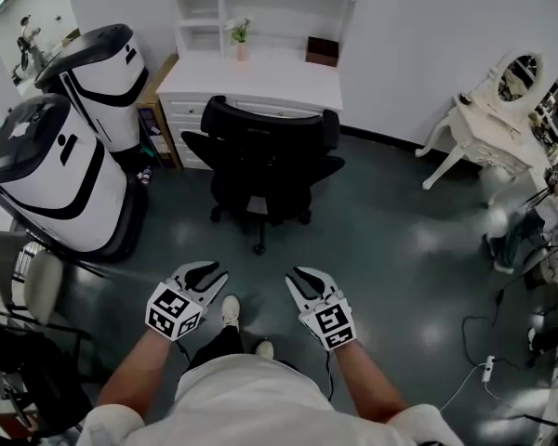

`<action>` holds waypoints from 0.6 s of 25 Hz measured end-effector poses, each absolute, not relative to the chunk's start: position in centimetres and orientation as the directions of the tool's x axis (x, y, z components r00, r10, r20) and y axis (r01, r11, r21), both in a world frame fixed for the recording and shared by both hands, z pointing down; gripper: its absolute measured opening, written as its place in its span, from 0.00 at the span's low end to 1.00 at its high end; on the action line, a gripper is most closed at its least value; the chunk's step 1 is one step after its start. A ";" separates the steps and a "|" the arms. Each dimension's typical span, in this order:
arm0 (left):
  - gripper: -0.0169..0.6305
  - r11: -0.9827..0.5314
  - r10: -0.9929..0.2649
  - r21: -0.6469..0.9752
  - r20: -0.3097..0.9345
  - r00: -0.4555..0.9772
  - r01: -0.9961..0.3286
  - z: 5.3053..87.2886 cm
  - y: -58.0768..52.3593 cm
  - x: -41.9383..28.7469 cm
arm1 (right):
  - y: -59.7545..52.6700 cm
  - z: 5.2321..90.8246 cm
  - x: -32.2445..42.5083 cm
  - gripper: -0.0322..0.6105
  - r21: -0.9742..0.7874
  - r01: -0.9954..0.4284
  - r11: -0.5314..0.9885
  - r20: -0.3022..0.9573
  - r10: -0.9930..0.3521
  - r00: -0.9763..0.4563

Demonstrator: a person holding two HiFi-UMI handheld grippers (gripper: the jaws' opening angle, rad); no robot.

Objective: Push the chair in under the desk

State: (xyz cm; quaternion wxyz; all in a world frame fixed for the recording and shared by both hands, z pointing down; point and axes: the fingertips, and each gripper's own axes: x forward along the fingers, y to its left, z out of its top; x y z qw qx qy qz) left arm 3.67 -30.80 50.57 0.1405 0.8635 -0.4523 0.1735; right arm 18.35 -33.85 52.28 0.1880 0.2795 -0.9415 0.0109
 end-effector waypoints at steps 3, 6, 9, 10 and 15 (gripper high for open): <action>0.16 -0.544 -0.727 0.090 0.446 0.522 -0.834 51.3 -28.4 3.4 | -31.5 53.3 18.7 0.18 0.068 -0.525 0.848 0.367 -0.511 -0.777; 0.15 -0.549 -0.721 0.098 0.447 0.529 -0.830 51.2 -26.7 3.9 | -29.3 53.5 19.5 0.18 0.042 -0.537 0.842 0.388 -0.509 -0.768; 0.15 -0.584 -0.706 0.079 0.442 0.553 -0.808 51.1 -25.7 4.9 | -27.9 53.4 20.0 0.18 0.055 -0.546 0.836 0.377 -0.524 -0.764; 0.15 -0.600 -0.699 0.071 0.438 0.566 -0.797 51.0 -25.4 5.2 | -27.4 53.4 19.9 0.17 0.062 -0.549 0.833 0.376 -0.529 -0.761; 0.15 -0.656 -0.664 0.066 0.423 0.617 -0.752 49.8 -23.4 4.1 | -24.9 52.2 18.1 0.17 0.068 -0.585 0.808 0.368 -0.565 -0.738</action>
